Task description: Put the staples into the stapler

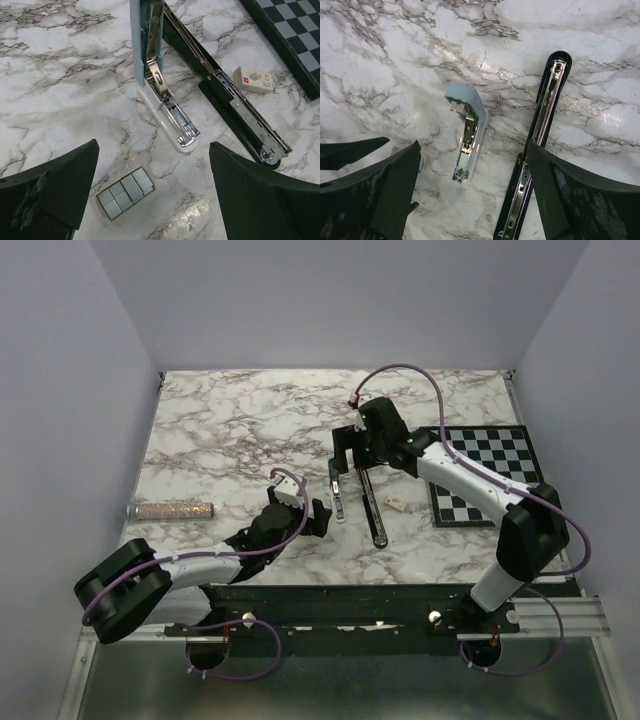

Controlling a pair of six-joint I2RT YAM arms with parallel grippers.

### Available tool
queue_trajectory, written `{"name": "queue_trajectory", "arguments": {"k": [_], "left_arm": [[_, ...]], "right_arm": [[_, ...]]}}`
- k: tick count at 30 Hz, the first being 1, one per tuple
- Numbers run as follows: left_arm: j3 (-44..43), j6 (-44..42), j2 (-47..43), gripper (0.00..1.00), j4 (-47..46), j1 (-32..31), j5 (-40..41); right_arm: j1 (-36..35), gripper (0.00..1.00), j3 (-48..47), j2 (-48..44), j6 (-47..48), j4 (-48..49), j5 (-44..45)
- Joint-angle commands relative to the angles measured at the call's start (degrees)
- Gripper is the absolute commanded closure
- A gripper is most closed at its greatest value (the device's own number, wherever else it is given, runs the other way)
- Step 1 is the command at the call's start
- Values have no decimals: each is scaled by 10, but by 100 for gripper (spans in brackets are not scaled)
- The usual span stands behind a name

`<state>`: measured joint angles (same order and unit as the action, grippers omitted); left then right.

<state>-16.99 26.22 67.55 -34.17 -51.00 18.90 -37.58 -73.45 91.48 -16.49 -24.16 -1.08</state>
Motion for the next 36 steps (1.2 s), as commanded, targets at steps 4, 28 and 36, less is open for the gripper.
{"name": "queue_trajectory", "arguments": {"k": [4, 28, 36], "left_arm": [[6, -74, 121, 1, -209, 2, -40], [5, -76, 278, 8, -361, 0, -55], [-20, -97, 275, 14, -305, -13, -48]], "right_arm": [[-16, 9, -129, 118, 4, -89, 50], [-28, 42, -245, 258, 12, -121, 35], [-29, 59, -233, 251, 15, -120, 42]]}}
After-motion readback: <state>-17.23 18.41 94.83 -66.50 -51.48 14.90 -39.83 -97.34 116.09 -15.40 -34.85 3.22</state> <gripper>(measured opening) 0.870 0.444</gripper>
